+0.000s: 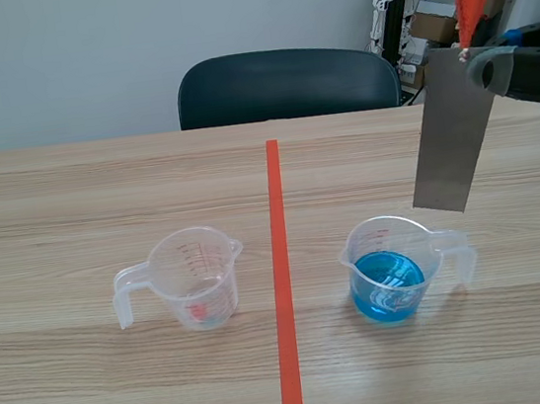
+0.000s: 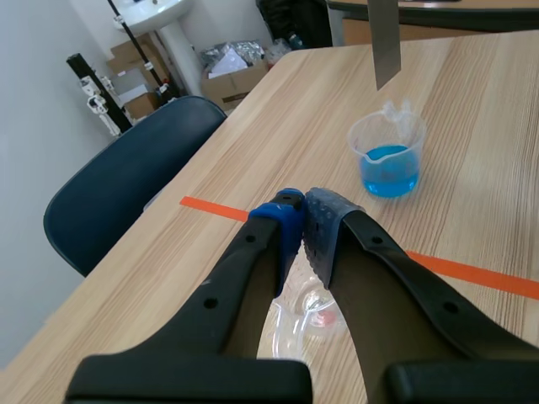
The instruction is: Do the redox reaction experiment. move the plate over the blue solution
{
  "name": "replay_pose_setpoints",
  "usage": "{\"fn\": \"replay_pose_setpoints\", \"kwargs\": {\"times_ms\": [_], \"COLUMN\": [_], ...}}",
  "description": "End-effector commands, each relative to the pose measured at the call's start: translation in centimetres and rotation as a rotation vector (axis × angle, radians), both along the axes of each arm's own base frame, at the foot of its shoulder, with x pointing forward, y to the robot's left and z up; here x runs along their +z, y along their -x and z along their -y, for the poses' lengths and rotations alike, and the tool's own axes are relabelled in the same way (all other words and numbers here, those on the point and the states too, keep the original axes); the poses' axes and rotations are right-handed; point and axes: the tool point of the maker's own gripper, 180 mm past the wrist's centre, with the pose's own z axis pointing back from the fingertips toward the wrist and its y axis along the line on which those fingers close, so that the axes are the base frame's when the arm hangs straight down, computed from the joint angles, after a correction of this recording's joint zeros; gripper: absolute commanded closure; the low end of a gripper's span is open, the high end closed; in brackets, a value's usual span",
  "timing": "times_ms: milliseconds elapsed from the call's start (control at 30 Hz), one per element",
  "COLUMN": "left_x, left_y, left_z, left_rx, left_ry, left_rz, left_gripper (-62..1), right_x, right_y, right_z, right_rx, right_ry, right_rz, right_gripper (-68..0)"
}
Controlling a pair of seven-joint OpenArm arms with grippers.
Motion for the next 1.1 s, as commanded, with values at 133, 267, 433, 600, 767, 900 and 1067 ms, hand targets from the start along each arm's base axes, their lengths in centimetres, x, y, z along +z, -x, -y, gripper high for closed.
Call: {"fn": "replay_pose_setpoints", "kwargs": {"times_ms": [133,267,433,600,767,900,1067], "left_x": [1.2,1.5,1.3,-0.5,-1.9,-3.5,-4.9], "left_y": [-1.1,-2.0,-3.0,-3.3,-3.6,-4.1,-5.2], "left_z": [0.9,1.2,2.0,4.0,6.9,9.5,12.4], "left_rx": [-0.011,-0.007,-0.008,-0.031,-0.056,-0.084,-0.099], "left_ry": [-0.026,-0.052,-0.088,-0.139,-0.146,-0.214,-0.242], "left_rz": [0.048,0.073,0.105,0.145,0.143,0.175,0.197], "left_gripper": [-3.1,-3.1,-3.1,-3.1,-3.1,-3.1,-3.1], "right_x": [1.3,0.6,0.8,1.2,1.8,1.8,1.6], "right_y": [-0.4,-0.8,-0.9,-0.5,-0.2,-0.1,0.4], "right_z": [-0.1,0.0,0.5,0.4,0.3,0.3,0.3], "right_rx": [0.017,0.004,0.002,0.023,0.044,0.043,0.044], "right_ry": [-0.020,-0.026,-0.061,-0.083,-0.125,-0.129,-0.157], "right_rz": [0.093,0.091,0.115,0.118,0.109,0.108,0.089], "right_gripper": [-0.4,-0.4,-0.4,-0.4,-0.4,-0.4,-0.4]}}
